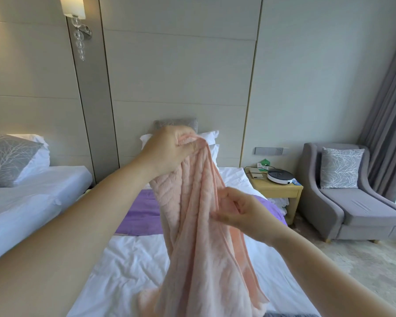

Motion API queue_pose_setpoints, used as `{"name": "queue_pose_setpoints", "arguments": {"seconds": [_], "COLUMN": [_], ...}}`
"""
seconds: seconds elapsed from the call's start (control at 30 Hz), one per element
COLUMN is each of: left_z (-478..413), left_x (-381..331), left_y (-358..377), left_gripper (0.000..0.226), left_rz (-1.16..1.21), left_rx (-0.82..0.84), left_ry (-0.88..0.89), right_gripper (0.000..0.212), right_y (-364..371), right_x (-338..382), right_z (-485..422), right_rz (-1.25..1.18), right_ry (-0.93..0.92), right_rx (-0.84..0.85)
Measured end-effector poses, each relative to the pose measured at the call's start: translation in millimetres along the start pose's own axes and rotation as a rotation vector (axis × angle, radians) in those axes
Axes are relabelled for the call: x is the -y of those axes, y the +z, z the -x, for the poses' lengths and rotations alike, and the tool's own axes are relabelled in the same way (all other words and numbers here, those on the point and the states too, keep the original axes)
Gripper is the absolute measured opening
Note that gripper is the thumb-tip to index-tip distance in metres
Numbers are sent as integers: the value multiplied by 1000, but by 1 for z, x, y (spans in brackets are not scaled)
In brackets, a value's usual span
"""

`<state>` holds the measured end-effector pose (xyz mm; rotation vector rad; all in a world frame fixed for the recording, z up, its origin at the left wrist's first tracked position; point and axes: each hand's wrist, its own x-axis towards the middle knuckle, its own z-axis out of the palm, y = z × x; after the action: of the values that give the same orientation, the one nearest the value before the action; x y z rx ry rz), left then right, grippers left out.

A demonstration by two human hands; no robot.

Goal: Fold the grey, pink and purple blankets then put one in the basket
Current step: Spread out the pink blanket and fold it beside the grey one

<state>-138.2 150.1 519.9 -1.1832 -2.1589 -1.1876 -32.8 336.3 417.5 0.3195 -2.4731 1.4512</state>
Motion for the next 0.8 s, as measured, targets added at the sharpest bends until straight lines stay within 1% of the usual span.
{"name": "queue_pose_setpoints", "arguments": {"seconds": [0.1, 0.17, 0.2, 0.27, 0.33, 0.4, 0.47, 0.5, 0.53, 0.57, 0.6, 0.63, 0.67, 0.7, 0.73, 0.77, 0.8], "left_z": [-7, -9, -10, -11, -8, -3, 4, 8, 13, 18, 23, 30, 37, 42, 44, 44, 42], "left_x": [-2, -1, 2, 9, 19, 32, 41, 43, 43, 41, 37, 31, 25, 23, 25, 26, 24], "left_y": [-8, -13, -15, -22, -34, -43, -45, -41, -34, -25, -14, -2, 10, 20, 28, 32, 33], "left_gripper": [17, 20, 22, 26, 29, 30, 29, 33, 43, 56, 67, 70, 67, 57, 45, 34, 23], "left_rz": [-24, -44, -65, -161, -284, -511, -767, -797, -733, -586, -398, -206, -47, 78, 174, 246, 303], "left_rx": [-146, -226, -267, -367, -453, -441, -348, -292, -211, -86, 80, 243, 375, 440, 433, 385, 322], "left_ry": [1, -21, -34, -98, -206, -264, -248, -221, -180, -131, -106, -115, -142, -158, -154, -136, -112], "right_gripper": [23, 12, 6, 13, 15, 19, 23, 20, 18, 16, 14, 13, 14, 16, 20, 22, 20], "right_y": [3, 5, 4, -4, -18, -29, -32, -29, -25, -21, -16, -13, -11, -11, -12, -14, -17], "right_x": [-9, -10, -9, -7, 2, 18, 33, 39, 44, 48, 50, 52, 53, 54, 53, 50, 47], "right_z": [3, 3, 1, -3, -10, -19, -27, -31, -33, -36, -38, -40, -41, -42, -42, -41, -39], "right_rz": [73, 111, 129, 115, -46, -224, -324, -341, -341, -336, -333, -337, -342, -345, -336, -315, -287], "right_ry": [50, 70, 69, 72, 104, 90, 53, 38, 25, 15, 6, 0, -6, -14, -21, -23, -21], "right_rx": [83, 104, 75, -66, -243, -320, -295, -258, -219, -186, -158, -140, -131, -129, -134, -144, -148]}}
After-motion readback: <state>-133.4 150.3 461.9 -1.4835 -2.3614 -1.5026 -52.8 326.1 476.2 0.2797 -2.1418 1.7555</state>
